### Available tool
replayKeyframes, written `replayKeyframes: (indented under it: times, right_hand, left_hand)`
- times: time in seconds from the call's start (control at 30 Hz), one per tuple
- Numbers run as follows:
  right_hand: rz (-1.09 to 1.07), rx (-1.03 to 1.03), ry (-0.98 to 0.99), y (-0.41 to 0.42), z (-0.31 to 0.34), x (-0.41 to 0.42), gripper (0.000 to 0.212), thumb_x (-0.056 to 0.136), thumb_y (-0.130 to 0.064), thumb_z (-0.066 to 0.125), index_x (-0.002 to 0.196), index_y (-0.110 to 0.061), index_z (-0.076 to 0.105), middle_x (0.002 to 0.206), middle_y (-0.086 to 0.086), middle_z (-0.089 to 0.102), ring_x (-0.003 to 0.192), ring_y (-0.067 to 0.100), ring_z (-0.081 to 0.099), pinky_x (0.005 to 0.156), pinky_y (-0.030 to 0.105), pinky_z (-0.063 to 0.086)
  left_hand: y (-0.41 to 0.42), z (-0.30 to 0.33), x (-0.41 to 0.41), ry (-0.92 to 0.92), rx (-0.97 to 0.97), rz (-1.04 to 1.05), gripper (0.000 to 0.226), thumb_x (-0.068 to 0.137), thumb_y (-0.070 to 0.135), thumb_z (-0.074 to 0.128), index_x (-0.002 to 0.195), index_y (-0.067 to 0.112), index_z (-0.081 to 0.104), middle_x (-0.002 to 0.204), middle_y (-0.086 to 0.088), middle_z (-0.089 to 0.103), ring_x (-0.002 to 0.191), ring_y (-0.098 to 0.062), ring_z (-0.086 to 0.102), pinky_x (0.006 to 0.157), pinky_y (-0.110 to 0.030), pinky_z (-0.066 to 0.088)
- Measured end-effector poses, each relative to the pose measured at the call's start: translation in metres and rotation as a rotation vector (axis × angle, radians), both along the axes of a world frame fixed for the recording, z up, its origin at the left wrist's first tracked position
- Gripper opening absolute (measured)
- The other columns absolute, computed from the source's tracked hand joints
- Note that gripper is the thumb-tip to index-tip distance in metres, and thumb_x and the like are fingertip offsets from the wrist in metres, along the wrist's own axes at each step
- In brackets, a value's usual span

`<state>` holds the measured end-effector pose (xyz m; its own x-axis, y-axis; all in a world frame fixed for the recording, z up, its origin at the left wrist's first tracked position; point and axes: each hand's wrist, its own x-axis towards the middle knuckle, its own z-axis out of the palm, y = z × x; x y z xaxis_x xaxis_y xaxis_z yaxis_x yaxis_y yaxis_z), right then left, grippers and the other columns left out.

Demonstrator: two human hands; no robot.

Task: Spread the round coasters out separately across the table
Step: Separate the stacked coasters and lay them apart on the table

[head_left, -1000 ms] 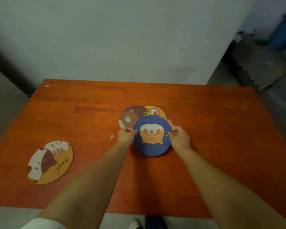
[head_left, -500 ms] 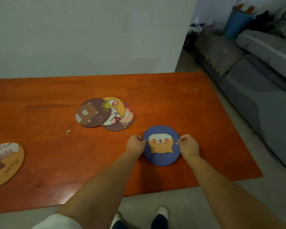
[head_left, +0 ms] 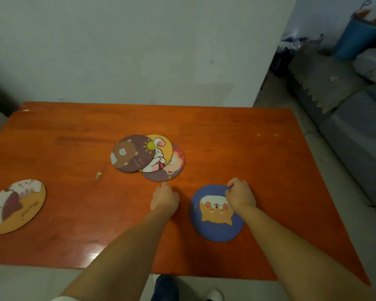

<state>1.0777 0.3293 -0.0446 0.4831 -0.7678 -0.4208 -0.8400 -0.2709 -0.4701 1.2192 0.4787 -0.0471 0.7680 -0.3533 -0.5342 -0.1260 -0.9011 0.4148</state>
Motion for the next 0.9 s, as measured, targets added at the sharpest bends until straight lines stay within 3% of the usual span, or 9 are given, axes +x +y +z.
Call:
replayKeyframes:
  times: [0.07, 0.17, 0.33, 0.47, 0.63, 0.73, 0.8, 0.83, 0.9]
  right_hand:
    - [0.024, 0.005, -0.035, 0.002, 0.006, 0.03, 0.02, 0.097, -0.013, 0.046, 0.114, -0.013, 0.057, 0.128, 0.011, 0.05, 0.087, 0.029, 0.057, 0.066, 0.035, 0.048]
    - [0.039, 0.035, -0.078, 0.01, 0.011, 0.082, 0.015, 0.092, -0.011, 0.049, 0.1, -0.014, 0.061, 0.12, 0.014, 0.057, 0.098, 0.033, 0.06, 0.083, 0.042, 0.052]
    - [0.086, 0.045, -0.084, 0.031, 0.006, 0.173, 0.014, 0.096, -0.016, 0.045, 0.085, -0.012, 0.054, 0.111, 0.019, 0.063, 0.084, 0.031, 0.052, 0.071, 0.041, 0.044]
    - [0.069, 0.111, -0.15, 0.039, -0.003, 0.231, 0.021, 0.095, -0.015, 0.048, 0.108, -0.006, 0.062, 0.113, 0.016, 0.065, 0.103, 0.035, 0.06, 0.081, 0.041, 0.049]
    - [0.081, 0.13, -0.036, 0.047, -0.013, 0.271, 0.02, 0.089, -0.027, 0.047, 0.076, -0.017, 0.059, 0.077, 0.007, 0.053, 0.073, 0.028, 0.052, 0.066, 0.033, 0.043]
    - [0.08, 0.084, -0.032, 0.049, -0.018, 0.282, 0.046, 0.089, -0.018, 0.052, 0.049, -0.019, 0.03, 0.052, 0.004, 0.029, 0.05, 0.023, 0.03, 0.047, 0.03, 0.017]
    - [0.08, 0.089, -0.06, 0.048, -0.015, 0.284, 0.048, 0.086, -0.008, 0.051, 0.048, -0.018, 0.024, 0.049, 0.004, 0.025, 0.045, 0.02, 0.023, 0.048, 0.032, 0.015]
    - [0.084, 0.105, -0.079, 0.048, -0.013, 0.283, 0.047, 0.086, -0.005, 0.05, 0.049, -0.018, 0.024, 0.05, 0.004, 0.025, 0.045, 0.02, 0.023, 0.05, 0.032, 0.018]
    - [0.08, 0.14, -0.105, 0.047, -0.008, 0.279, 0.04, 0.086, -0.005, 0.049, 0.053, -0.017, 0.031, 0.054, 0.006, 0.031, 0.048, 0.023, 0.029, 0.059, 0.032, 0.023]
  left_hand:
    - [0.015, 0.001, 0.029, -0.028, -0.033, 0.06, 0.032, 0.094, 0.015, 0.047, 0.121, -0.002, 0.049, 0.126, -0.026, 0.052, 0.116, -0.044, 0.05, 0.095, -0.056, 0.047]
    - [0.036, 0.003, 0.08, -0.062, -0.111, 0.197, 0.03, 0.089, 0.011, 0.048, 0.115, -0.004, 0.05, 0.124, -0.03, 0.054, 0.116, -0.047, 0.051, 0.093, -0.052, 0.045]
    - [0.056, 0.0, 0.165, -0.082, -0.129, 0.367, 0.037, 0.088, 0.014, 0.05, 0.121, -0.003, 0.051, 0.129, -0.03, 0.051, 0.12, -0.046, 0.048, 0.104, -0.049, 0.04]
    - [0.058, -0.006, 0.218, -0.078, -0.127, 0.443, 0.043, 0.094, 0.025, 0.052, 0.125, -0.004, 0.051, 0.133, -0.029, 0.05, 0.124, -0.044, 0.048, 0.104, -0.047, 0.042]
    - [0.05, -0.014, 0.244, -0.018, -0.15, 0.377, 0.035, 0.091, 0.014, 0.053, 0.119, -0.006, 0.058, 0.12, -0.03, 0.064, 0.113, -0.042, 0.06, 0.095, -0.044, 0.049]
    - [0.047, -0.019, 0.247, -0.001, -0.163, 0.374, 0.031, 0.089, 0.016, 0.055, 0.109, -0.006, 0.064, 0.111, -0.03, 0.068, 0.107, -0.041, 0.063, 0.09, -0.043, 0.05]
    - [0.047, -0.017, 0.249, 0.026, -0.187, 0.411, 0.018, 0.088, 0.013, 0.057, 0.082, -0.001, 0.067, 0.088, -0.026, 0.068, 0.096, -0.039, 0.064, 0.079, -0.039, 0.049]
    - [0.047, -0.015, 0.249, 0.038, -0.204, 0.436, 0.023, 0.087, 0.012, 0.058, 0.065, 0.003, 0.061, 0.077, -0.023, 0.064, 0.091, -0.039, 0.063, 0.074, -0.037, 0.047]
    - [0.042, -0.008, 0.248, 0.022, -0.241, 0.471, 0.025, 0.086, 0.011, 0.058, 0.063, 0.002, 0.061, 0.082, -0.025, 0.065, 0.095, -0.04, 0.065, 0.078, -0.039, 0.05]
